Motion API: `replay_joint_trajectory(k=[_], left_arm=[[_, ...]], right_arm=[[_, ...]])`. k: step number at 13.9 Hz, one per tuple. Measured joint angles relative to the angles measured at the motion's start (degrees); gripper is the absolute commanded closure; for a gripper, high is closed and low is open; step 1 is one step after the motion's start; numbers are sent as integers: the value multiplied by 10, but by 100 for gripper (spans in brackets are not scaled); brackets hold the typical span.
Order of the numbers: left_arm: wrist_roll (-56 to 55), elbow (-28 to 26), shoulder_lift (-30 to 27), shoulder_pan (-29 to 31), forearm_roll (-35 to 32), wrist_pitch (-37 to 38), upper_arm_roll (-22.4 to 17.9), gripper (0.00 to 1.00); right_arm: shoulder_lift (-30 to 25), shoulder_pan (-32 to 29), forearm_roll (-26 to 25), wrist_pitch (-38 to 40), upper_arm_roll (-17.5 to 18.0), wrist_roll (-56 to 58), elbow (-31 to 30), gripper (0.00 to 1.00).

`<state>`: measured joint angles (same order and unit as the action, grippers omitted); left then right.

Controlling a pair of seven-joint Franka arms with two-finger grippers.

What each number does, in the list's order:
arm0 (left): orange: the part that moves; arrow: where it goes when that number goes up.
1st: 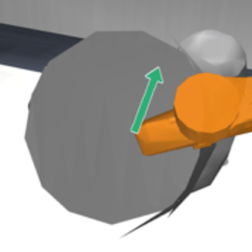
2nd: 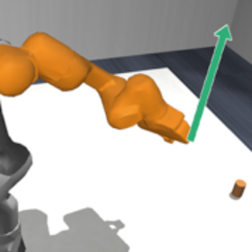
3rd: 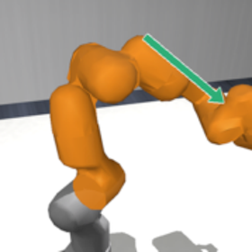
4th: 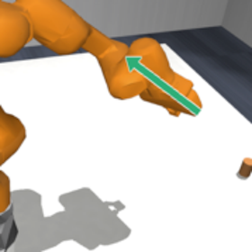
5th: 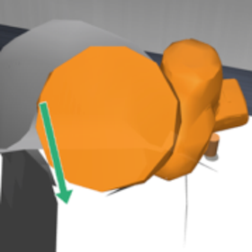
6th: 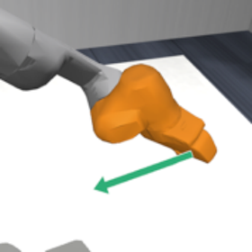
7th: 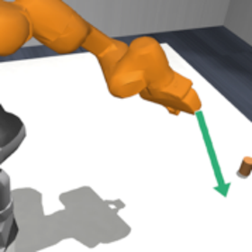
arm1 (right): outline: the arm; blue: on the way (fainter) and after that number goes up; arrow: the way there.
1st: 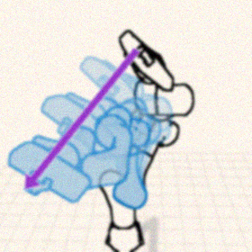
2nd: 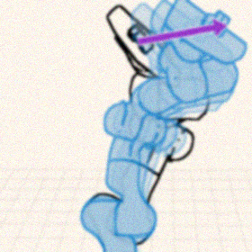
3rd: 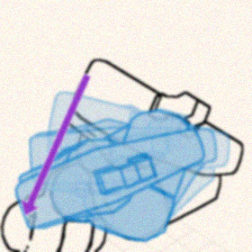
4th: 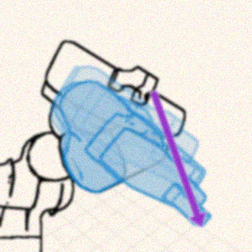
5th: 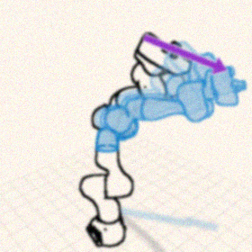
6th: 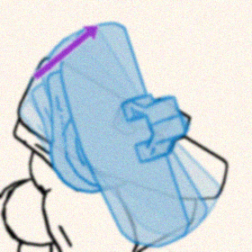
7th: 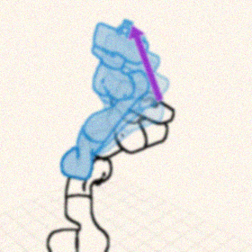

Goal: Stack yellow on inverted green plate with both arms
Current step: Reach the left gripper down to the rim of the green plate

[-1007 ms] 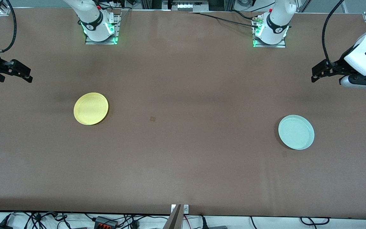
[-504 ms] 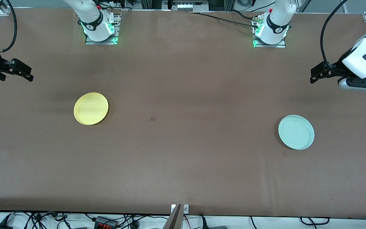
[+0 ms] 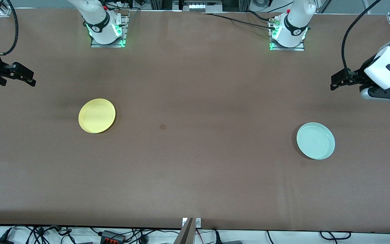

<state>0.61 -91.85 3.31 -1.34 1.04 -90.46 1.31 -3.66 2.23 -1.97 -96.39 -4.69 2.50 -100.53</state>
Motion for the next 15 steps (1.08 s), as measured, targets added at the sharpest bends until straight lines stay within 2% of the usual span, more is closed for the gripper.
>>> replay_joint_trajectory(k=[5,9,15], left_arm=[[1,62,97,40,0,0,-4,0],[12,72,159,69,-1,-35,-5,0],[174,71,279,134,-2,-129,-5,0]], right_arm=[[0,0,0,5,0,0,0,0],[0,0,0,7,0,0,0,0],[0,1,0,8,1,0,0,0]])
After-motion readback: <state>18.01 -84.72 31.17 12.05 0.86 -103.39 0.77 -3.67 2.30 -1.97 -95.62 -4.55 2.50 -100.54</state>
